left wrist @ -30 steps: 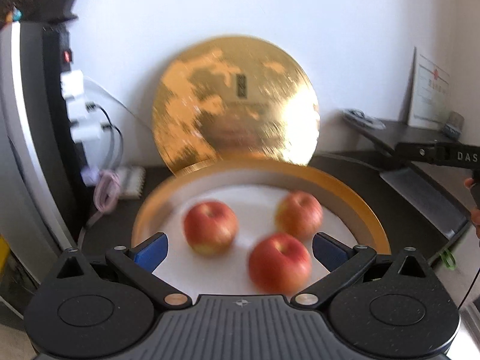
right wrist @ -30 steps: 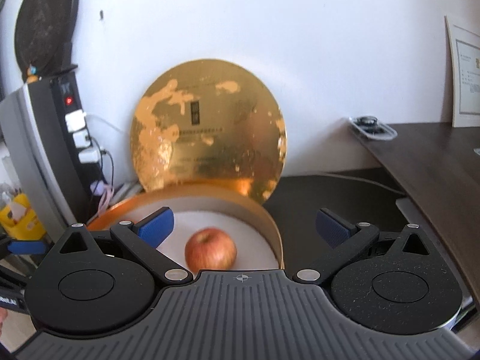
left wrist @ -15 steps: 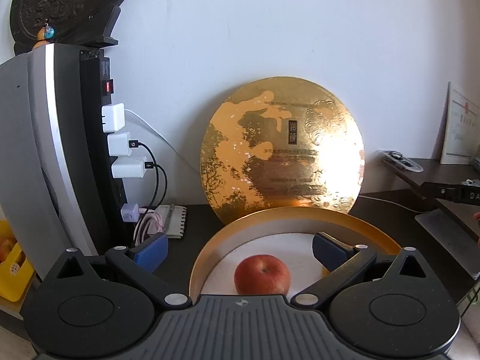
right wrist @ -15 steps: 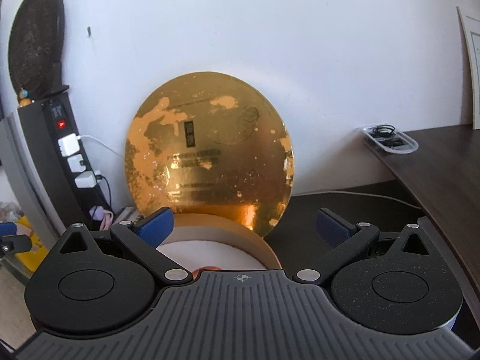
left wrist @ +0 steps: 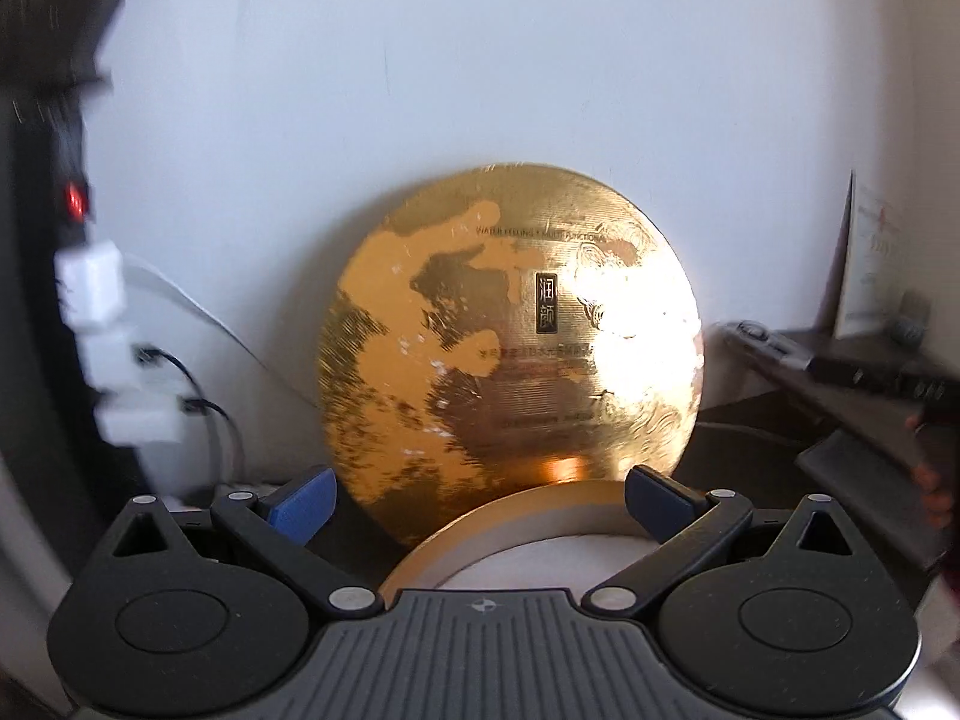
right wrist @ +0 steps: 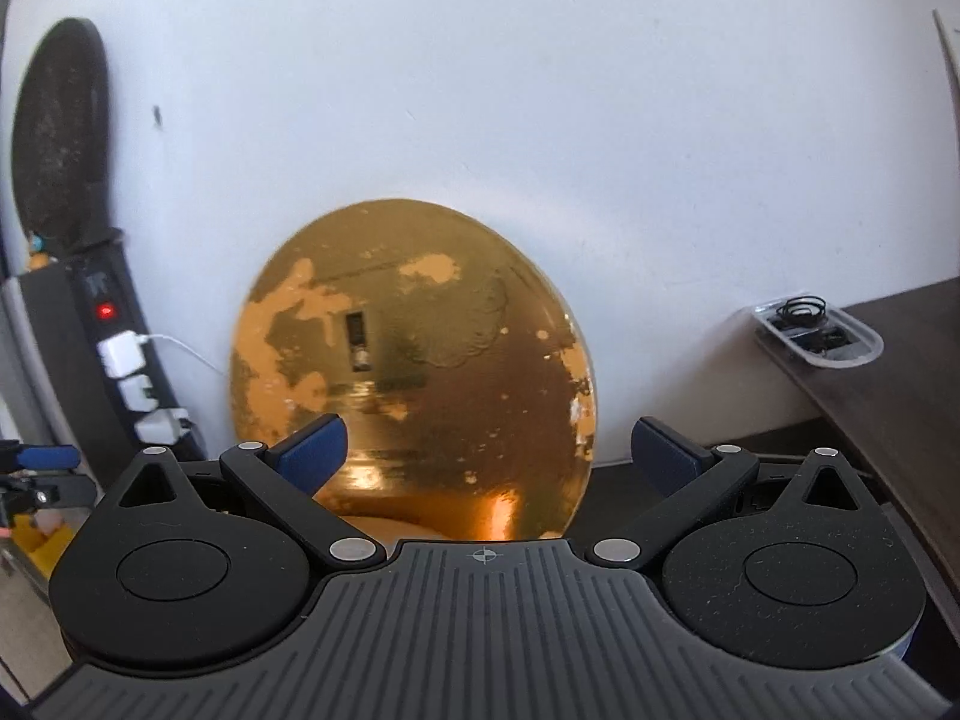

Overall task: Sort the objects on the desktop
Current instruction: 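Close the left tool on the gold lid rim while the right tool grips its opposite rim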

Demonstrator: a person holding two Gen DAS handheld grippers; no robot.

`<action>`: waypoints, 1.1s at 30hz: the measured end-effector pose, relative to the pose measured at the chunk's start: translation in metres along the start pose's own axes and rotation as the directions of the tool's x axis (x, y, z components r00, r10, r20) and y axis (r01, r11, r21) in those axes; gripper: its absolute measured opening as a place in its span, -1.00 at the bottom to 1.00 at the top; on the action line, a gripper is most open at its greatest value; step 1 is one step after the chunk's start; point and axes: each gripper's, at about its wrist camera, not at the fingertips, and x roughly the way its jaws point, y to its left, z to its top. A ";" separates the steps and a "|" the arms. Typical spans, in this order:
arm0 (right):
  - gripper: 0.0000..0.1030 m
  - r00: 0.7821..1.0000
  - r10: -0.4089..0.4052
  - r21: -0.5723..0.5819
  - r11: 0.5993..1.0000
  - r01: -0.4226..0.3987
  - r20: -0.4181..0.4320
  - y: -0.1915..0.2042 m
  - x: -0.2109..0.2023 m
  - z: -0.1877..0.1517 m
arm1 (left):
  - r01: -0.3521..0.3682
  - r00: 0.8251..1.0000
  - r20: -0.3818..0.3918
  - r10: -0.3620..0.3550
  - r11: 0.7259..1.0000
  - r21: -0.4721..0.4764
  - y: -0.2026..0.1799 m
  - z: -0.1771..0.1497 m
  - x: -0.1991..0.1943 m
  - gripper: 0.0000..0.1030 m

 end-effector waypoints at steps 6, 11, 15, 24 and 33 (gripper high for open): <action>1.00 0.999 -0.031 0.027 0.999 0.032 -0.024 -0.020 0.047 0.002 | 0.039 0.999 0.004 -0.039 0.993 -0.109 0.037 0.011 0.054 0.99; 1.00 0.999 -0.038 0.130 0.991 0.038 -0.005 -0.046 0.081 -0.004 | -0.012 1.000 0.024 0.015 0.993 -0.116 0.060 0.011 0.092 0.99; 1.00 1.000 -0.019 0.192 0.981 0.022 -0.017 -0.060 0.106 -0.008 | -0.003 0.999 0.040 0.010 0.989 -0.151 0.080 0.010 0.113 0.99; 1.00 0.998 0.064 0.189 0.980 -0.068 0.028 -0.077 0.143 -0.014 | 0.008 0.996 0.094 0.007 0.987 -0.163 0.094 0.009 0.136 0.99; 1.00 0.989 0.136 0.185 0.972 -0.145 0.057 -0.084 0.165 -0.018 | 0.017 0.992 0.127 0.004 0.987 -0.161 0.101 0.008 0.156 0.99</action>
